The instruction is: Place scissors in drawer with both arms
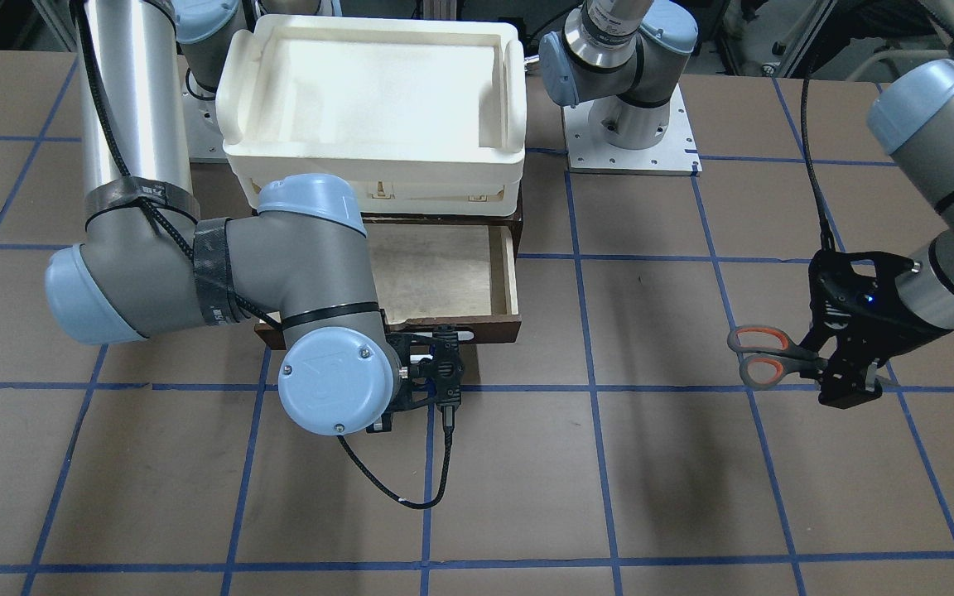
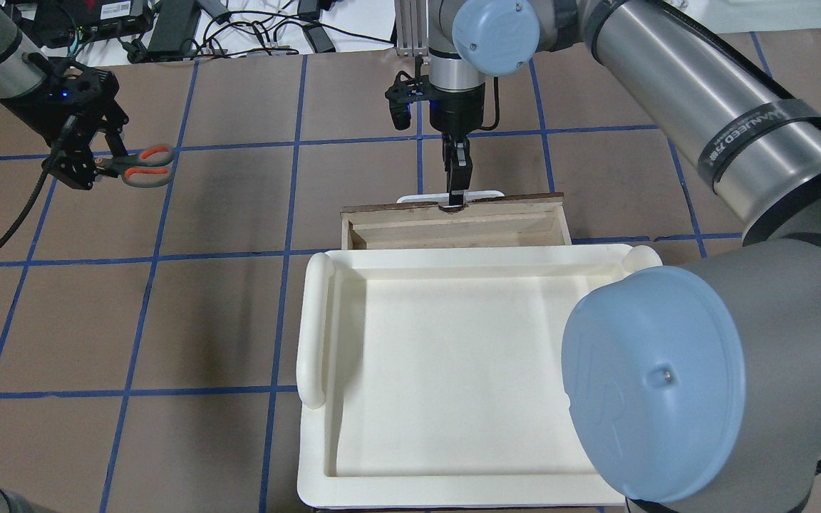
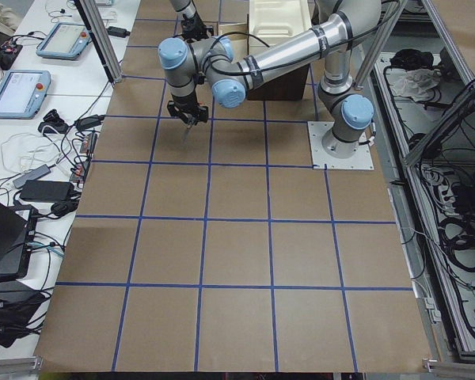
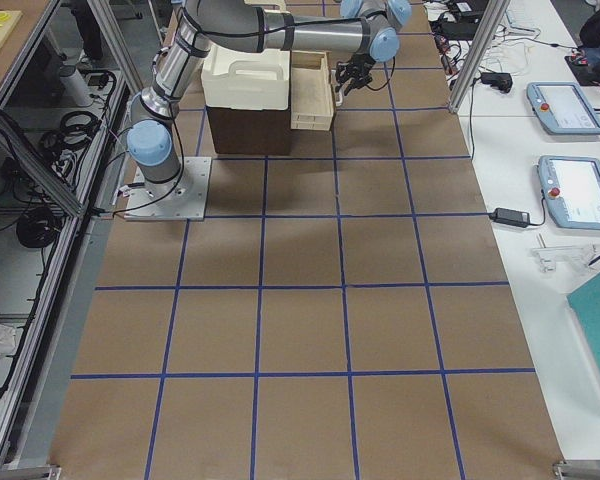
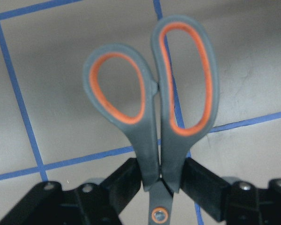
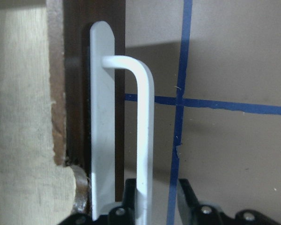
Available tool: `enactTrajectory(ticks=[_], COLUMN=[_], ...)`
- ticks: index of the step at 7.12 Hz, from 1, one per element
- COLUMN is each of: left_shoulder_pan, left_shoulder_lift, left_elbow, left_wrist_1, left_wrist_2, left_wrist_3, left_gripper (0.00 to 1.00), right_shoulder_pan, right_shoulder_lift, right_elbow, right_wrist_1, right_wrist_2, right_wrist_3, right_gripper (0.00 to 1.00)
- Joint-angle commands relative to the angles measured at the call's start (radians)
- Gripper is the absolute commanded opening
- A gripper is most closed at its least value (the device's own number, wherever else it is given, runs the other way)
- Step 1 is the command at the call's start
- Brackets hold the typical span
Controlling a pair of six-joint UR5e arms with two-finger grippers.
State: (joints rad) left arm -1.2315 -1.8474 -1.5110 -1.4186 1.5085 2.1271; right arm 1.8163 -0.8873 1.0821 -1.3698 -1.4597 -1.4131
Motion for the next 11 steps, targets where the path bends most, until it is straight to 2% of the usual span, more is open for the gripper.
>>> enactTrajectory(ticks=[1,5,6,7,8,9,11], left_shoulder_pan=[-0.051,-0.097,-0.121,-0.141,-0.158,-0.163,-0.175], left_shoulder_lift=[0.090,0.184,0.191,0.191,0.191,0.191,0.192], left_elbow=[0.003,0.003,0.003,0.002,0.002,0.002,0.003], left_wrist_1=[-0.089,-0.183,-0.195,-0.195,-0.204,-0.204,-0.212], left_wrist_2=[0.001,-0.013,-0.014,-0.013,-0.016,-0.014,-0.019], left_wrist_3=[-0.001,-0.003,-0.003,-0.006,-0.015,-0.047,-0.103], left_gripper=[0.00,0.00,0.00,0.00,0.00,0.00,0.00], right_shoulder_pan=[0.000,-0.009,-0.012,-0.012,-0.014,-0.014,-0.029], right_shoulder_lift=[0.001,-0.002,-0.002,-0.007,-0.027,-0.051,-0.151], right_elbow=[-0.001,-0.021,-0.022,-0.025,-0.031,-0.056,-0.056], right_wrist_1=[-0.050,-0.080,-0.087,-0.087,-0.086,-0.087,-0.087], right_wrist_2=[-0.025,-0.037,-0.034,-0.036,-0.036,-0.040,-0.062], right_wrist_3=[0.000,-0.004,-0.004,-0.004,-0.009,-0.009,0.003], right_gripper=[0.42,0.50,0.61,0.81,0.93,1.00,1.00])
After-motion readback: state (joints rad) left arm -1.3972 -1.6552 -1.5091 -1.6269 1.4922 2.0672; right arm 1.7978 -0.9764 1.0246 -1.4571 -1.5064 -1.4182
